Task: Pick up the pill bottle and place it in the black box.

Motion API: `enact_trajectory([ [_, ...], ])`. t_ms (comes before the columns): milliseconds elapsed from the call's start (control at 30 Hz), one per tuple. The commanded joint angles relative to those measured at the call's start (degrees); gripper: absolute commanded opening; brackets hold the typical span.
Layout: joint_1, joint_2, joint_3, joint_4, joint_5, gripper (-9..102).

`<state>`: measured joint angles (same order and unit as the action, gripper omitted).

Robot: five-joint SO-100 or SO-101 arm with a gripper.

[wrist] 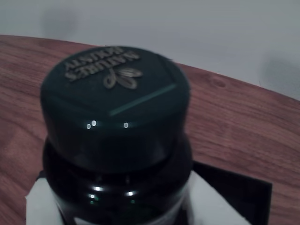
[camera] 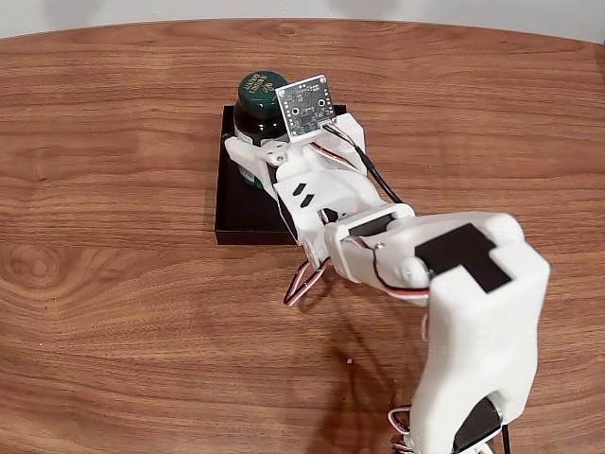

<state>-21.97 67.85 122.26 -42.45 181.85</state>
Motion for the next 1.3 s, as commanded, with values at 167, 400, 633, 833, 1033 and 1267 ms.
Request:
enact_trajectory([
  [167,-0.8,-0.1,-2.3,-4.3,0.0,14],
  [400,-1.0,-0.4,0.1,-7.7,1.6,27],
  [633,0.0,0.7,2.5,-9.2,2.3,34],
  [833,0.5,3.7,5.9,-9.7,2.4,35],
  [1033,0.6,8.0,9.4,-9.6,2.5,35],
  [1267,1.6,16.9,15.8,-7.2,2.7,34],
])
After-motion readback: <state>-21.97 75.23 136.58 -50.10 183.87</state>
